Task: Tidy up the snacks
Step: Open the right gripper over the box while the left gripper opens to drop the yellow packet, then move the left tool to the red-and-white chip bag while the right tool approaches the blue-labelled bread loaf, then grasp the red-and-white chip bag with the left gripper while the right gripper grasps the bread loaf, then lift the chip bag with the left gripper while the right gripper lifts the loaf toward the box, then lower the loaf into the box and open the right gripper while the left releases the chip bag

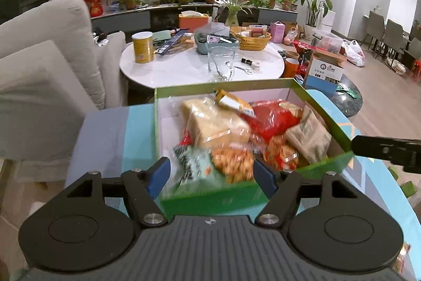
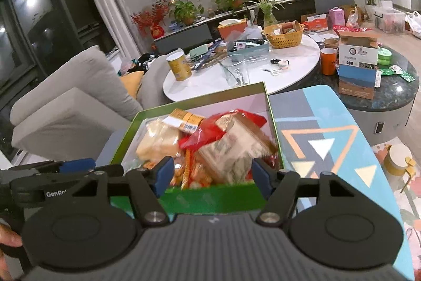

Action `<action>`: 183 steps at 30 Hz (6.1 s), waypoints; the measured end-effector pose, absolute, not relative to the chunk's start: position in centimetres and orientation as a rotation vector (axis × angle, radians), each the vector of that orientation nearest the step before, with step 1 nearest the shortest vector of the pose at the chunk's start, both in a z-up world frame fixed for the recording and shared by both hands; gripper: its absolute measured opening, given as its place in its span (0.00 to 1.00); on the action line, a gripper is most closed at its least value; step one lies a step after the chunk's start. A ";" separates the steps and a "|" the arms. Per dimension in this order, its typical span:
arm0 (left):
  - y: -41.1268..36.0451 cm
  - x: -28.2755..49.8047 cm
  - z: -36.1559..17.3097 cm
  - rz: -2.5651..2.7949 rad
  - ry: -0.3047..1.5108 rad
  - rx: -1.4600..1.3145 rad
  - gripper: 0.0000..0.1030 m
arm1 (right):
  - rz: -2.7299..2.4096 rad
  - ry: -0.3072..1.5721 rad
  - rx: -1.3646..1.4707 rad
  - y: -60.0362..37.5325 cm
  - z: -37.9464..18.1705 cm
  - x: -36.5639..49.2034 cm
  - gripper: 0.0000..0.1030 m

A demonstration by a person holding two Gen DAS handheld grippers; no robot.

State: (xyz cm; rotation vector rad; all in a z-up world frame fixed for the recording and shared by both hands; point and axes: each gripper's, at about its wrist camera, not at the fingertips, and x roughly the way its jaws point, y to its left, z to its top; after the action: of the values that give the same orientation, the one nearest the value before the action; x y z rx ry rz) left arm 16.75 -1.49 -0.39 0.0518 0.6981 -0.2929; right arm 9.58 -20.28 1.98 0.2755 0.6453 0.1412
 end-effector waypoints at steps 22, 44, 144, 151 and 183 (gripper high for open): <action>1.6 8.3 -3.3 -0.255 0.764 0.041 0.66 | 0.135 0.676 0.274 -19.0 0.8 2.4 0.52; 2.8 5.2 -4.6 -0.235 0.765 -0.013 0.66 | 0.047 0.796 0.292 -19.6 -2.5 -3.7 0.52; -4.6 3.7 13.6 -0.368 0.378 0.192 0.50 | 0.165 0.382 0.175 -22.2 15.8 3.4 0.54; -6.0 8.2 13.7 -0.359 0.425 0.190 0.50 | 0.172 0.448 0.129 -21.8 15.5 7.0 0.54; -6.5 25.3 -0.7 -0.296 0.736 0.170 0.50 | 0.221 0.789 0.161 -18.4 1.8 21.9 0.54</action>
State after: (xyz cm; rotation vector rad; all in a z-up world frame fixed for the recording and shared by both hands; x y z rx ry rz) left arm 25.34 -6.49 -0.72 0.1695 0.7364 -0.2963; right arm 21.91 -18.42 1.75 0.1611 0.7893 0.2206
